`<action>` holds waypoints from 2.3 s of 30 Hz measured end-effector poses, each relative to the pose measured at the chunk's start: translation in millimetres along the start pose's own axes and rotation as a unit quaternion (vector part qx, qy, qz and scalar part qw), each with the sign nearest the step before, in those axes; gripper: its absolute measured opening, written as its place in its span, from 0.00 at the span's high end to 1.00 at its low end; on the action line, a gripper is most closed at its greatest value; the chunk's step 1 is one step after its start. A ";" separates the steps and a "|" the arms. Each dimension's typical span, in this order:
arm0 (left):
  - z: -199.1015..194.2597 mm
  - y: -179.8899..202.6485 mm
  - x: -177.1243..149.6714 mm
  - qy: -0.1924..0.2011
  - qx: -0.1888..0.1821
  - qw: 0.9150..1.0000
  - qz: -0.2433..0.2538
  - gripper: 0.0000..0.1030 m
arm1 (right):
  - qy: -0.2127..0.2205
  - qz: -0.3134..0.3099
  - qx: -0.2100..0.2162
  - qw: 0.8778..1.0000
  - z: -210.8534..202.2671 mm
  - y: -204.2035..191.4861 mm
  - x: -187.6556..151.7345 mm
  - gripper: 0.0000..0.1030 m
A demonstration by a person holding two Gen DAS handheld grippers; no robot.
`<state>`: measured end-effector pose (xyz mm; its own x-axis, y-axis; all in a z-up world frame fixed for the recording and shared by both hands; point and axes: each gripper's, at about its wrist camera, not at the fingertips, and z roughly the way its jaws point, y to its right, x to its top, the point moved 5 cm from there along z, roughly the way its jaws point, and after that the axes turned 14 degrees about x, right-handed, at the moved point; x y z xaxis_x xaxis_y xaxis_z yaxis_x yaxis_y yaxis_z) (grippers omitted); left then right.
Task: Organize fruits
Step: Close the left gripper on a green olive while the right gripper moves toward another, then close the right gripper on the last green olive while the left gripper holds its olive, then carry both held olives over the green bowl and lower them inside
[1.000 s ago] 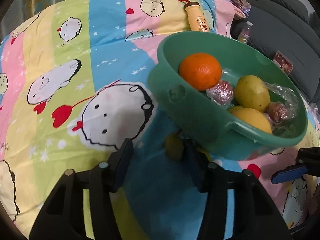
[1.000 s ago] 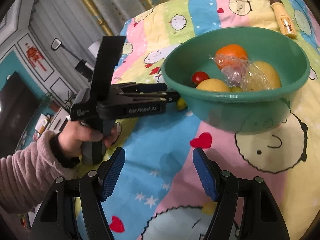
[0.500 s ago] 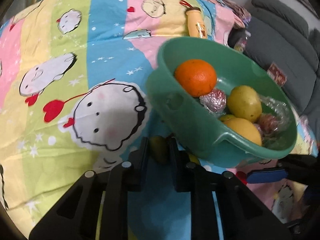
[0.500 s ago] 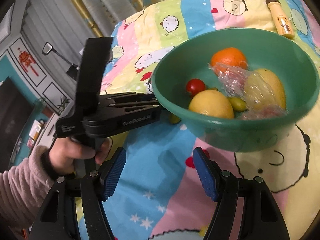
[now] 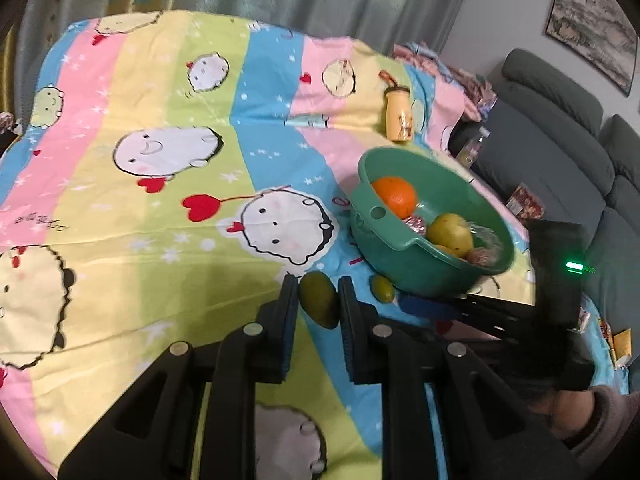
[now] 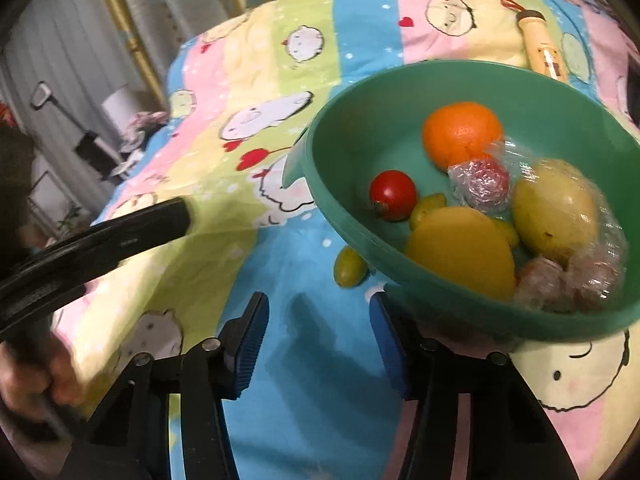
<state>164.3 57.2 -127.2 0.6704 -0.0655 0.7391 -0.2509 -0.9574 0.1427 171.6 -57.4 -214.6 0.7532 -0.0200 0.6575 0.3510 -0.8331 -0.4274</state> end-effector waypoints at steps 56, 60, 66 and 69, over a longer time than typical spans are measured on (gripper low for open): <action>-32.6 111.0 30.5 0.015 -0.008 0.998 0.057 0.81 | 0.107 -0.018 0.092 0.990 -131.2 11.1 27.2 0.79; -22.2 130.4 42.1 0.016 -0.012 0.997 0.073 0.81 | 0.119 -0.019 0.085 0.989 -139.7 23.8 35.3 0.79; -2.4 146.6 50.6 0.005 -0.006 0.996 0.087 0.81 | 0.121 -0.029 0.071 0.990 -139.7 40.4 45.7 0.79; 8.9 152.1 52.4 -0.003 0.002 0.995 0.096 0.81 | 0.114 -0.034 0.067 0.991 -135.6 47.6 49.9 0.79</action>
<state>167.5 -94.4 -72.6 0.6152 -0.2490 0.7480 -0.3720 -0.9282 -0.0030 150.4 -173.1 -118.0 0.5847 -0.1032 0.8047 0.4799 -0.7558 -0.4456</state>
